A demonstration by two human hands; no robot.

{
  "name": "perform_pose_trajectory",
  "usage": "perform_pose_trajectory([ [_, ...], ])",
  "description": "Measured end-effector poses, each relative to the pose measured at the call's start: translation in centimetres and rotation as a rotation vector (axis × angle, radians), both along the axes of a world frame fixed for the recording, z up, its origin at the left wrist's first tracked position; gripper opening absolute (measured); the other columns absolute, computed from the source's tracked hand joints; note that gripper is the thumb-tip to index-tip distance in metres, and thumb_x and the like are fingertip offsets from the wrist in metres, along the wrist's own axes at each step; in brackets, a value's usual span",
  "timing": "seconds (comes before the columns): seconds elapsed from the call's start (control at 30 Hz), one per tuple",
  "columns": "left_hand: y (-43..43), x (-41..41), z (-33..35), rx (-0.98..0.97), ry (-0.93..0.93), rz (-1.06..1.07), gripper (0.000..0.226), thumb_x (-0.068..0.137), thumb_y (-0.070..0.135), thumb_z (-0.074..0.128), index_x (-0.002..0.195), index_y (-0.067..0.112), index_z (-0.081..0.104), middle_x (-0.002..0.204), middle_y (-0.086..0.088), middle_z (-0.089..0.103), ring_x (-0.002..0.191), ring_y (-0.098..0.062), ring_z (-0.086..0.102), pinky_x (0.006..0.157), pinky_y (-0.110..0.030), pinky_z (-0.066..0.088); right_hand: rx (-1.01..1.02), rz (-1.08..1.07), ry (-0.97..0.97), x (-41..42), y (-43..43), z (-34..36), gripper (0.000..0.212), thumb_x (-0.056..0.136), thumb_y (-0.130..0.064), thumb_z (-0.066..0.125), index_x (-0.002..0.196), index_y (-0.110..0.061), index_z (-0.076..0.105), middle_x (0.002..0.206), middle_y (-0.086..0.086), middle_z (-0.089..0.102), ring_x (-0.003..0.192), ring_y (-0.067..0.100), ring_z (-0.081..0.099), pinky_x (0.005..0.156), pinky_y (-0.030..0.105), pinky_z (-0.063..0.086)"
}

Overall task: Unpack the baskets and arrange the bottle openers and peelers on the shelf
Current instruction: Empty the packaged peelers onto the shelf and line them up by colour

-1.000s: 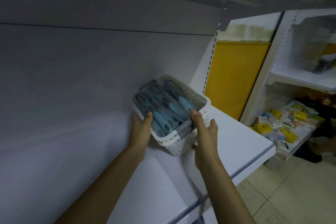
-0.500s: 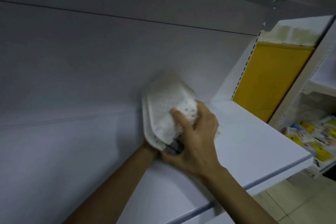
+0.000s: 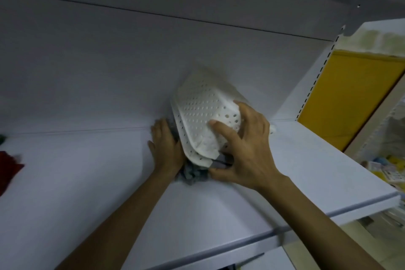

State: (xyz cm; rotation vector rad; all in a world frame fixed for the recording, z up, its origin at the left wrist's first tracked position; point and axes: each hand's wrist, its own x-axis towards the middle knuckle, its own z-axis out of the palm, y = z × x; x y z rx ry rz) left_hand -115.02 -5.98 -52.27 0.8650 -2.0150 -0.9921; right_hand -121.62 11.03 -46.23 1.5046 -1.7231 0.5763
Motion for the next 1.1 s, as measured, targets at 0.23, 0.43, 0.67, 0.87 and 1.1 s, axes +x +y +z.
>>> perform_pose_trajectory([
  [0.23,0.9,-0.2,4.3,-0.307,0.03,-0.305,0.03,0.088,0.032,0.047,0.112,0.015,0.056,0.113,-0.008,0.06,0.114,-0.029,0.052,0.103,-0.056,0.031,-0.205,-0.034,-0.22,-1.2,1.6,1.3,0.088,0.057,-0.06,0.073,0.129,-0.023,0.04,0.139,0.024,0.032,0.13,0.031,0.03,0.101,0.048,0.032],
  [0.43,3.7,-2.4,6.8,-0.587,-0.129,-0.643,0.031,0.087,0.028,0.053,0.116,0.017,0.058,0.117,-0.006,0.061,0.105,-0.022,0.057,0.089,-0.044,0.048,-0.438,-0.046,-0.486,-2.4,3.7,1.4,0.092,0.054,-0.053,0.078,0.131,-0.025,0.037,0.143,0.022,0.025,0.135,0.03,0.027,0.109,0.043,0.033],
  [0.67,8.3,-7.5,6.4,-0.735,-0.306,-0.73,0.037,0.088,0.041,0.053,0.121,0.026,0.057,0.117,0.0,0.063,0.107,-0.02,0.057,0.091,-0.035,0.046,-0.84,-0.128,-0.785,-5.9,6.5,-1.5,0.09,0.06,-0.048,0.078,0.136,-0.029,0.035,0.139,0.004,0.036,0.129,0.013,0.036,0.107,0.016,0.032],
  [0.87,11.6,-10.7,5.3,-0.775,-0.328,-0.826,0.044,0.097,0.039,0.026,0.117,0.021,0.061,0.13,-0.003,0.055,0.125,-0.019,0.043,0.104,-0.041,0.036,-1.36,-0.152,-1.279,-10.6,9.6,-2.3,0.076,0.072,-0.042,0.078,0.133,-0.023,0.037,0.125,-0.001,0.05,0.103,0.006,0.057,0.068,0.009,0.051],
  [1.1,17.3,-16.7,5.1,-0.14,-0.23,-0.728,0.075,0.094,0.059,0.033,0.152,0.021,0.005,0.16,0.004,-0.007,0.147,-0.016,0.001,0.117,-0.035,0.009,-1.33,-0.524,-1.499,-15.4,11.5,-2.7,0.067,0.093,-0.057,0.042,0.144,-0.013,0.035,0.149,0.012,0.037,0.131,0.031,0.04,0.104,0.042,0.037],
])
